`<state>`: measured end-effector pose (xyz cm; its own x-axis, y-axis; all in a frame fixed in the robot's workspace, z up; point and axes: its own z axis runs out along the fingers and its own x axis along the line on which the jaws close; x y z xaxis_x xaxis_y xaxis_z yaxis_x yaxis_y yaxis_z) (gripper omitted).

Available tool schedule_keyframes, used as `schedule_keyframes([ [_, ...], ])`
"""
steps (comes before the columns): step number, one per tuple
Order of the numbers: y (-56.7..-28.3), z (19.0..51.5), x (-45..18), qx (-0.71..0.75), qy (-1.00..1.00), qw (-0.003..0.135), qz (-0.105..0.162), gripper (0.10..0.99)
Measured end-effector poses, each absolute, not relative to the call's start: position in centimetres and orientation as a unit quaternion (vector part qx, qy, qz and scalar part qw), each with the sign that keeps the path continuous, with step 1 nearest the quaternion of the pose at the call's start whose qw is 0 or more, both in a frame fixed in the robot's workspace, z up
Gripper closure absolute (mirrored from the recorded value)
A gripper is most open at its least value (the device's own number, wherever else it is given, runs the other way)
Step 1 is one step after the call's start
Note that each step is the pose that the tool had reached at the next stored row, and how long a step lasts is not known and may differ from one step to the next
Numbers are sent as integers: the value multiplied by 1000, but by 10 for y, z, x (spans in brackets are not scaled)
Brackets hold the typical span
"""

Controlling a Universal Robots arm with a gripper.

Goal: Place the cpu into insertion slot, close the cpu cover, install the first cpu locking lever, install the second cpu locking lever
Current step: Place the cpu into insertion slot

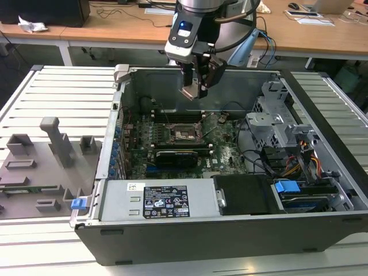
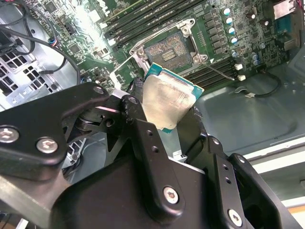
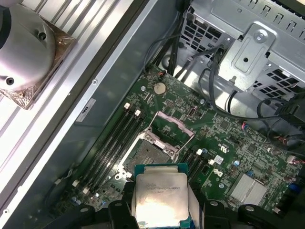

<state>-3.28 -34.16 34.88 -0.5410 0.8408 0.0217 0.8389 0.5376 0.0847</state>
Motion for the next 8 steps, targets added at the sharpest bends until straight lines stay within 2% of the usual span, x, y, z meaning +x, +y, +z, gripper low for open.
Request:
schedule_keyframes([
  [8,-342,347,-33,492,870,11,42,557],
])
